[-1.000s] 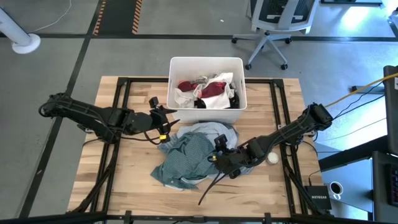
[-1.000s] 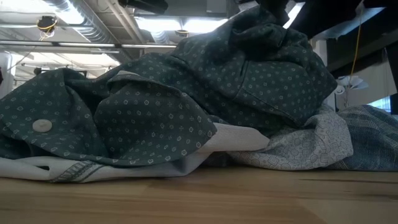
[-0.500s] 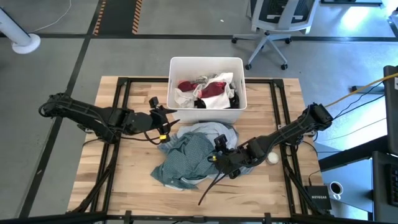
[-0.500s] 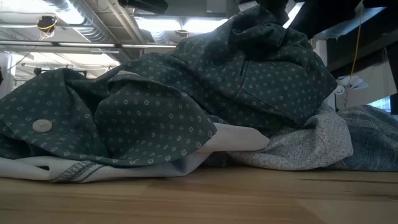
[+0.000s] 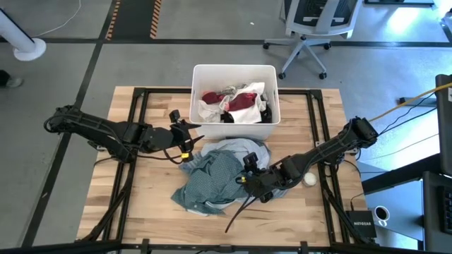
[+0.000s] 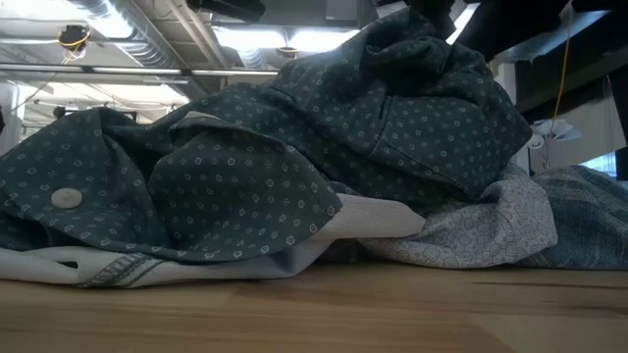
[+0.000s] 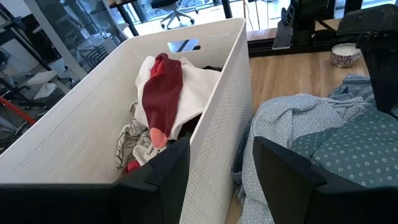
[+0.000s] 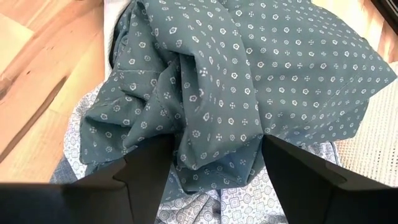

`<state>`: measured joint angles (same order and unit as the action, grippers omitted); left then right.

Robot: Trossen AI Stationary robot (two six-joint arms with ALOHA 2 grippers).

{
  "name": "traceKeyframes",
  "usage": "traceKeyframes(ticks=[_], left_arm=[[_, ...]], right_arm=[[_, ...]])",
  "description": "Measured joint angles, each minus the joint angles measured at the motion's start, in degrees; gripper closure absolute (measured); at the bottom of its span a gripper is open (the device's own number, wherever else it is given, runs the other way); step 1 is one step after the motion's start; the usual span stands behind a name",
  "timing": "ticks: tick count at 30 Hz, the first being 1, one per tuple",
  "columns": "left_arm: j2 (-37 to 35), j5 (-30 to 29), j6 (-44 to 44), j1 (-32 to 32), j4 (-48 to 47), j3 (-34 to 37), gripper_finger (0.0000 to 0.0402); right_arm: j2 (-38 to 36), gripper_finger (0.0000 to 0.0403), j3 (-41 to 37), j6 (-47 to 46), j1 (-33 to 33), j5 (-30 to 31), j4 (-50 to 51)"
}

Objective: Sort clothes
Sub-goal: Put the gray pattern shirt into the white bin

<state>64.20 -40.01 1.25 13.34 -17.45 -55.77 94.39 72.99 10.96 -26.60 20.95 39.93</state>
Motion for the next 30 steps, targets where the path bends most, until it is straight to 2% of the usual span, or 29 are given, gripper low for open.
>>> traceKeyframes(ticks=[17, 30], left_arm=[[0.0, 0.0, 0.0, 0.0, 0.0, 0.0, 0.0231], [0.0, 0.0, 0.0, 0.0, 0.0, 0.0, 0.0231]], right_arm=[[0.0, 0.0136, 0.0, 0.0, 0.0, 0.0, -0.3], [1.0, 0.0136, 0.0, 5.6, 0.0, -0.2, -6.8]])
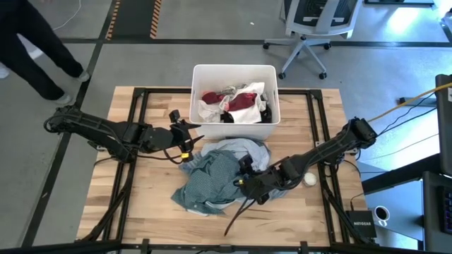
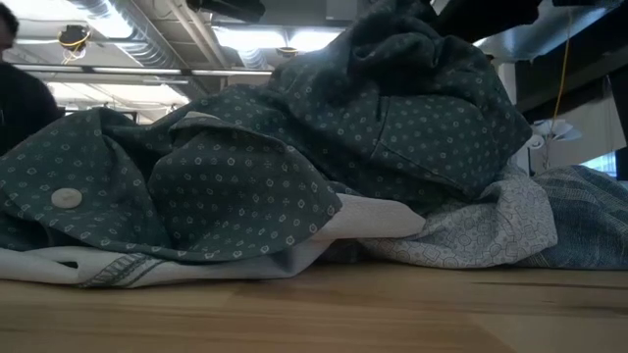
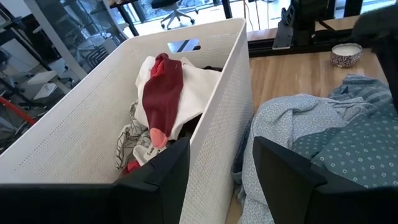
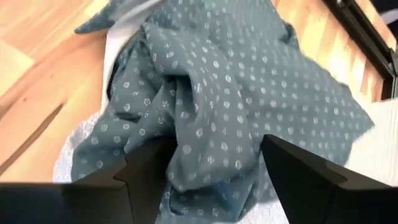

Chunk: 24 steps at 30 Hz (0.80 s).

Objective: Sort clothes
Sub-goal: Put the gray pattern shirt into the white bin

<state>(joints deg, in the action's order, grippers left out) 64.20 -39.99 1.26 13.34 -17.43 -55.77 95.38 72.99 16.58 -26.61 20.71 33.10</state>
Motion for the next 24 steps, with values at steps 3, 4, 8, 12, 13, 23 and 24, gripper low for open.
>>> traceKeyframes(ticks=[3, 4, 8, 12, 13, 23, 24], left_arm=[[0.0, 0.0, 0.0, 0.0, 0.0, 0.0, 0.0231], [0.0, 0.0, 0.0, 0.0, 0.0, 0.0, 0.0231], [0.0, 0.0, 0.0, 0.0, 0.0, 0.0, 0.0231], [0.0, 0.0, 0.0, 0.0, 0.0, 0.0, 0.0231], [0.0, 0.0, 0.0, 0.0, 0.1, 0.0, 0.0231], [0.0, 0.0, 0.0, 0.0, 0.0, 0.0, 0.0231], [0.0, 0.0, 0.0, 0.0, 0.0, 0.0, 0.0231]], right_arm=[[1.0, 0.0136, 0.0, 0.4, 0.0, -0.4, -0.5], [1.4, 0.0136, 0.0, 0.5, 0.0, -0.4, -1.0], [3.2, 0.0136, 0.0, 1.9, 0.1, -0.3, -1.7], [5.2, 0.0136, 0.0, 2.4, 0.7, -0.4, -1.1], [5.7, 0.0136, 0.0, 2.7, 1.1, -0.5, -0.7], [7.9, 0.0221, 0.1, 6.5, 5.5, -2.2, 0.2], [7.8, 0.0241, 0.1, 6.9, 5.9, -2.3, 0.2]])
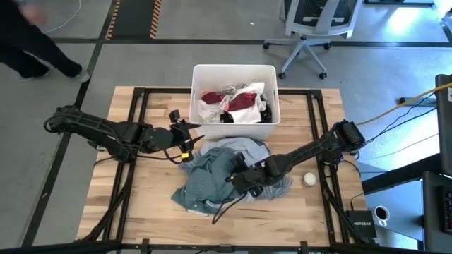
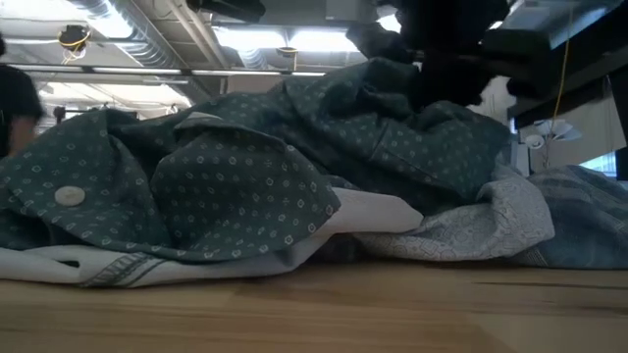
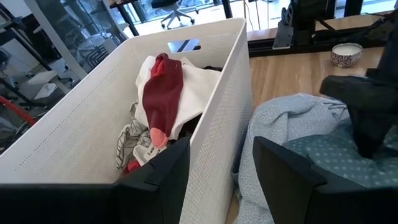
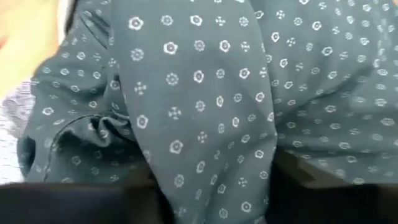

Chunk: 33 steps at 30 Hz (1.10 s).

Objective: Sort clothes
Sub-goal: Put the gray pattern shirt into the white bin

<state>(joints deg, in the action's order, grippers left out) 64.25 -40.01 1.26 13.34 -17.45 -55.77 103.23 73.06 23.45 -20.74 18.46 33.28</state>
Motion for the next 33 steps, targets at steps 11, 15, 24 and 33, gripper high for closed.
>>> traceKeyframes(ticks=[11, 15, 24, 33], left_arm=[[0.0, 0.0, 0.5, 0.0, 0.0, 0.0, 0.0231], [0.0, 0.0, 0.4, 0.0, 0.0, 0.0, 0.0231], [0.0, 0.0, 0.6, 0.0, 0.0, 0.0, 0.0231], [0.0, 0.0, 1.7, 0.0, 0.1, 0.0, 0.0231]], right_arm=[[-0.9, 0.0369, 0.7, 2.8, -0.3, 7.1, 3.8], [-3.8, 0.0386, 3.5, 2.9, -1.4, 8.5, 7.2], [-10.4, 0.0386, 6.7, 4.3, -2.1, 10.2, 9.0], [-17.1, 0.0386, 16.3, 11.6, -1.7, 16.9, 8.9]])
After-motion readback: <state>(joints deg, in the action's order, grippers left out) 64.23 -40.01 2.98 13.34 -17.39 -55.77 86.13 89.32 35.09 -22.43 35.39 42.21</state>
